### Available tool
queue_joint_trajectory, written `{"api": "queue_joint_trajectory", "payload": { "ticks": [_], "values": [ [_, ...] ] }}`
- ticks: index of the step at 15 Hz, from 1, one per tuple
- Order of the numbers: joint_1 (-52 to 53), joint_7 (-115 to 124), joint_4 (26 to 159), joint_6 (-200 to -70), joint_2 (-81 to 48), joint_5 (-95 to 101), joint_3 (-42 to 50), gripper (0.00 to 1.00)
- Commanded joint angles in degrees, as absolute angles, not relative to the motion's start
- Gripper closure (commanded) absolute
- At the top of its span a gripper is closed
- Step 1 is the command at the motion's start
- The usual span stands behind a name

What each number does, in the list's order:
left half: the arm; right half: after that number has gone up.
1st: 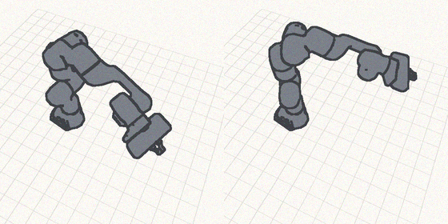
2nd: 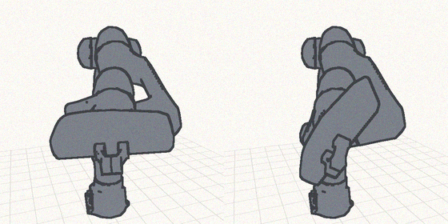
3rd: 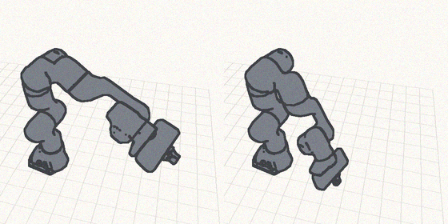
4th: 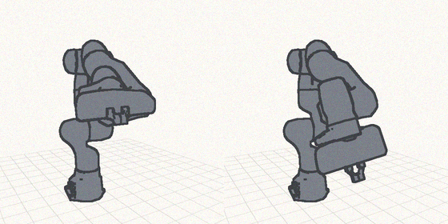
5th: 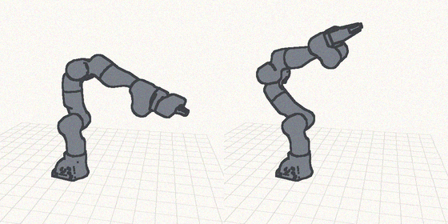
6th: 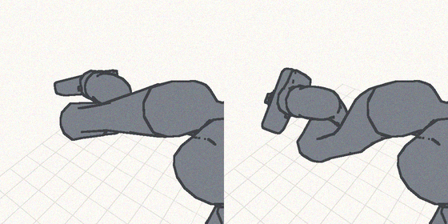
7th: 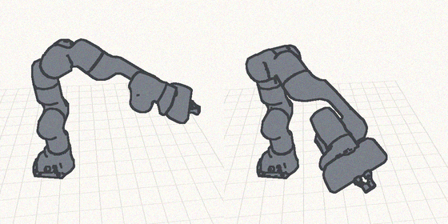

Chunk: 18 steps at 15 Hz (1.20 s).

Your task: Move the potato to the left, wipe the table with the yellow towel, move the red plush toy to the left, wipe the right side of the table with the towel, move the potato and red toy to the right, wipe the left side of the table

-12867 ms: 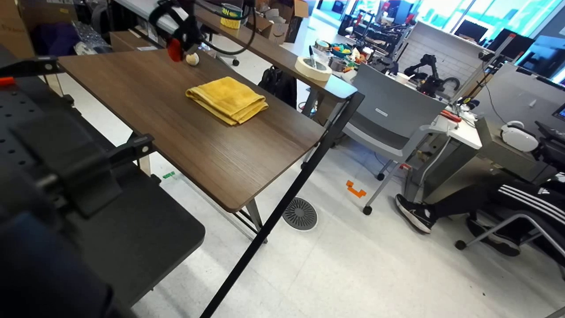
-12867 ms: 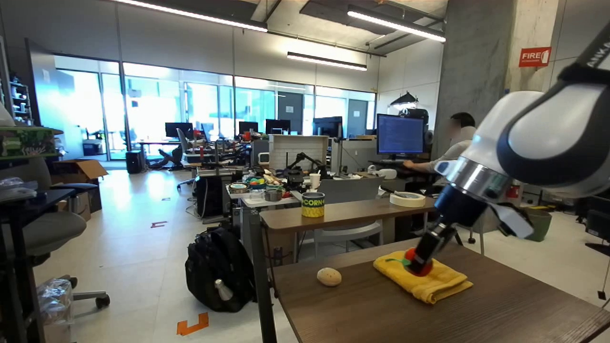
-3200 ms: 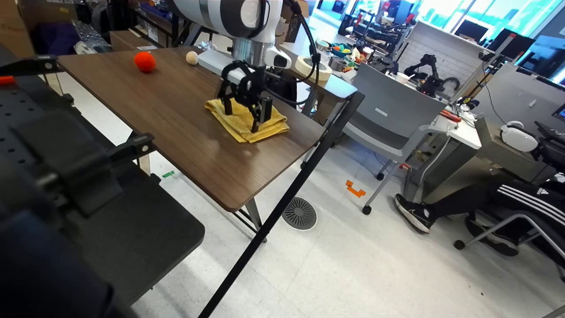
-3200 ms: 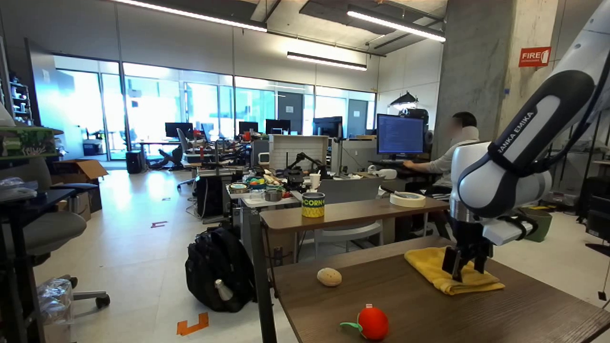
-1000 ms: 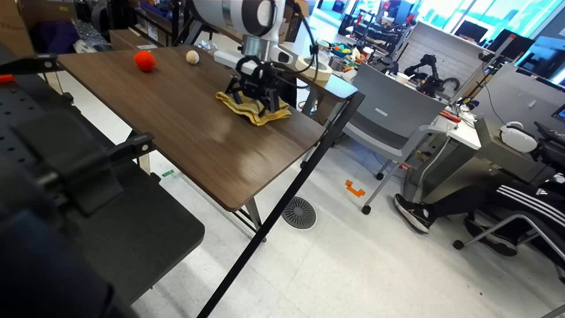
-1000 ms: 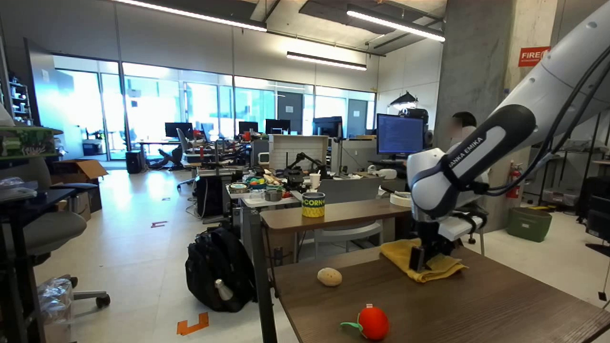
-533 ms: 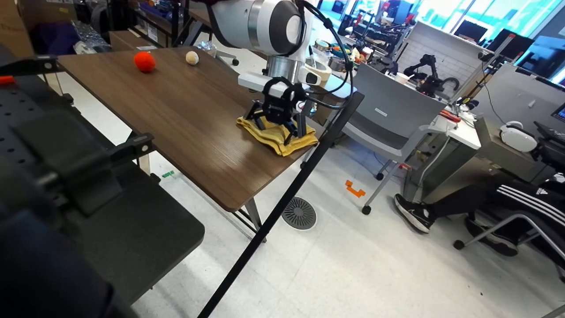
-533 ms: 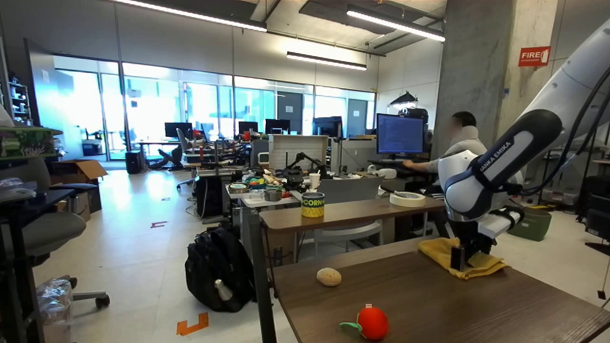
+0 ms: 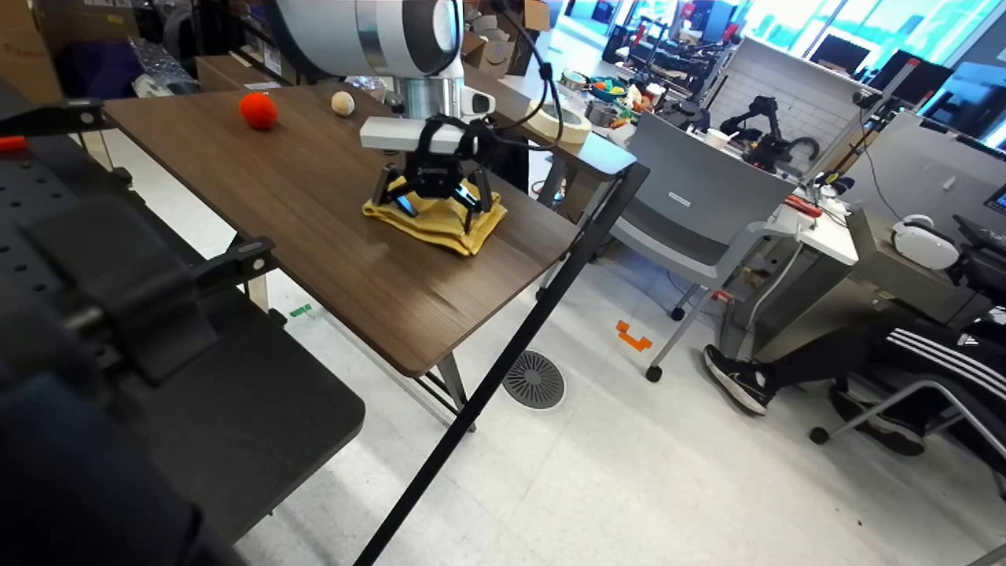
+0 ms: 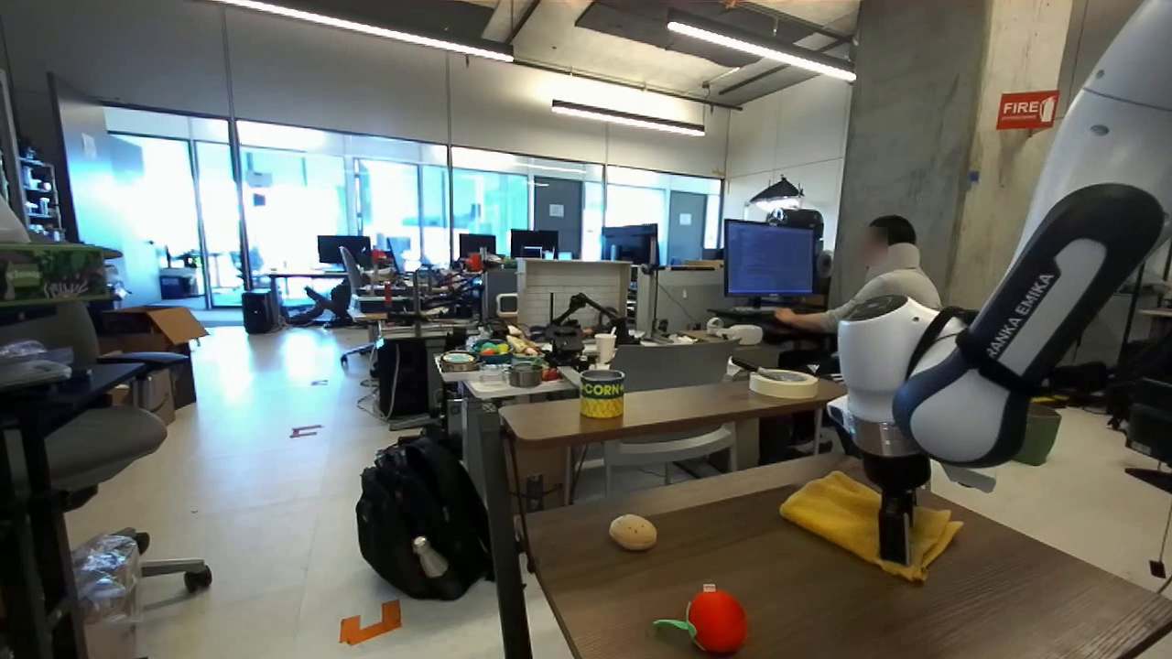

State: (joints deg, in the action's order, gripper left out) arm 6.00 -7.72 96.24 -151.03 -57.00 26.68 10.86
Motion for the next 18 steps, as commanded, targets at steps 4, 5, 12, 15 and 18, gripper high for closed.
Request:
{"api": "queue_joint_trajectory", "payload": {
  "ticks": [4,5,12,15,18],
  "values": [
    [16.2,-4.9,120.2,-176.5,-48.6,41.3,16.2,0.00],
    [16.7,-5.2,123.4,-180.7,-47.4,42.2,16.0,0.00],
    [18.5,0.6,133.1,-193.5,-46.8,37.5,15.2,0.00],
    [15.9,2.9,129.4,-193.2,-49.3,33.8,17.7,0.00],
    [10.5,-2.0,126.6,-190.8,-50.4,23.8,17.3,0.00]
  ]
}}
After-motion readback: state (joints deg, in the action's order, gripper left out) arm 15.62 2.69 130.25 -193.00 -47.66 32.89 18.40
